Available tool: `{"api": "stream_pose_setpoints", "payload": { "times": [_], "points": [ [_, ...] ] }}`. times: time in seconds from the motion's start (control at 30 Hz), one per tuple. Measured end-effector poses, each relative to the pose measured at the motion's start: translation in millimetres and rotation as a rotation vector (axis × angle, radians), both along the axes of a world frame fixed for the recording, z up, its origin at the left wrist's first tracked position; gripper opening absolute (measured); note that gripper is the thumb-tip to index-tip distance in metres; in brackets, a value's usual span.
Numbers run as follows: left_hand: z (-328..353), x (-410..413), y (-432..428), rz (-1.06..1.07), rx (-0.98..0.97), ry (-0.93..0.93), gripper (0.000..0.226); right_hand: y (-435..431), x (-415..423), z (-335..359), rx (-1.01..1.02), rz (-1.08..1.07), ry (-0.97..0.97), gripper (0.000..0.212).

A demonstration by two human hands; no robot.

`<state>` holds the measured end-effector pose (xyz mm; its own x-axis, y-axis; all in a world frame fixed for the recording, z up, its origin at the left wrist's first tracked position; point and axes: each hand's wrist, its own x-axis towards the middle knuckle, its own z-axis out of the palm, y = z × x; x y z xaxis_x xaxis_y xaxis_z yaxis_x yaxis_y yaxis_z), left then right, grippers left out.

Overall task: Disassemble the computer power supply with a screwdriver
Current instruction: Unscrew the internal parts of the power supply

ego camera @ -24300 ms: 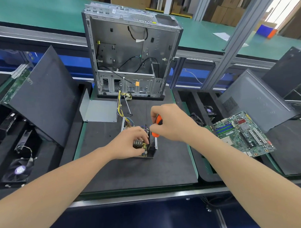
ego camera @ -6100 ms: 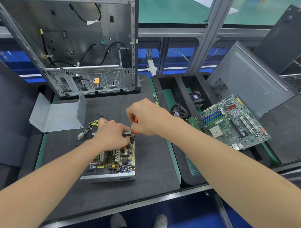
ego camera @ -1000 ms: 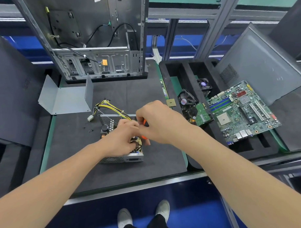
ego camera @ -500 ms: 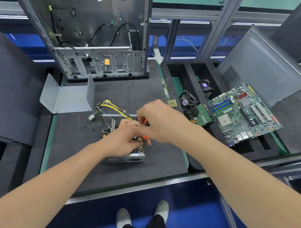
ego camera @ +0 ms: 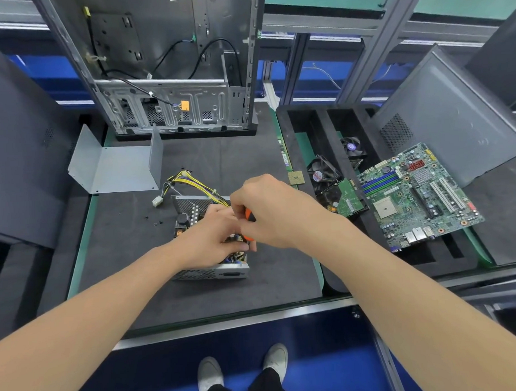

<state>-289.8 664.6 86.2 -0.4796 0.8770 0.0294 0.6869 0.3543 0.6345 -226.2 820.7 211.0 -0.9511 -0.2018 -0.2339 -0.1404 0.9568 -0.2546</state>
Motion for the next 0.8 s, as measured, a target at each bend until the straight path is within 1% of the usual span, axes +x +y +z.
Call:
{"api": "stream_pose_setpoints", "payload": {
  "times": [0.1, 0.17, 0.2, 0.27, 0.33, 0.4, 0.43, 0.5, 0.53, 0.57, 0.63, 0.67, 0.7, 0.73, 0.77, 0.8],
  "points": [
    [0, 0, -1, -0.007, 0.026, -0.008, 0.012, 0, -1, 2, 0.006, 0.054, -0.028, 0.014],
    [0, 0, -1, -0.007, 0.047, -0.047, 0.006, 0, -2, 3, 0.015, 0.093, -0.051, 0.014],
    [1, 1, -1, 0.009, 0.056, -0.106, 0.01, -2, -2, 2, 0.026, 0.115, -0.051, 0.013],
    [5, 3, -3, 0.063, 0.101, -0.225, 0.029, -6, -1, 1, 0.053, 0.151, -0.033, 0.013],
    [7, 4, -6, 0.098, 0.151, -0.269, 0.043, -10, 2, -1, 0.059, 0.159, -0.013, 0.014],
    [8, 6, -7, 0.118, 0.168, -0.289, 0.045, -12, 5, 0, 0.033, 0.137, 0.001, 0.015],
    [9, 6, -7, 0.122, 0.196, -0.278, 0.041, -12, 7, 1, 0.015, 0.118, 0.009, 0.015],
    [14, 9, -5, 0.13, 0.223, -0.223, 0.021, -13, 9, 3, -0.033, 0.046, 0.035, 0.014],
    [16, 10, -4, 0.128, 0.228, -0.207, 0.015, -15, 9, 3, -0.036, -0.013, 0.064, 0.016],
    [18, 12, -4, 0.126, 0.239, -0.196, 0.013, -17, 9, 2, -0.007, -0.075, 0.11, 0.019],
    [19, 16, -4, 0.132, 0.249, -0.165, 0.007, -24, 10, -3, 0.145, -0.184, 0.218, 0.03],
    [18, 17, -5, 0.134, 0.232, -0.153, 0.008, -27, 9, -5, 0.22, -0.235, 0.233, 0.035],
    [18, 19, -5, 0.131, 0.214, -0.14, 0.016, -30, 8, -7, 0.262, -0.281, 0.215, 0.037],
    [19, 21, -6, 0.125, 0.2, -0.121, 0.024, -32, 7, -7, 0.274, -0.316, 0.18, 0.038],
    [20, 23, -5, 0.118, 0.201, -0.11, 0.027, -32, 3, -8, 0.263, -0.338, 0.137, 0.038],
    [21, 25, -5, 0.114, 0.214, -0.118, 0.022, -32, 1, -8, 0.244, -0.344, 0.099, 0.038]
  ]
}}
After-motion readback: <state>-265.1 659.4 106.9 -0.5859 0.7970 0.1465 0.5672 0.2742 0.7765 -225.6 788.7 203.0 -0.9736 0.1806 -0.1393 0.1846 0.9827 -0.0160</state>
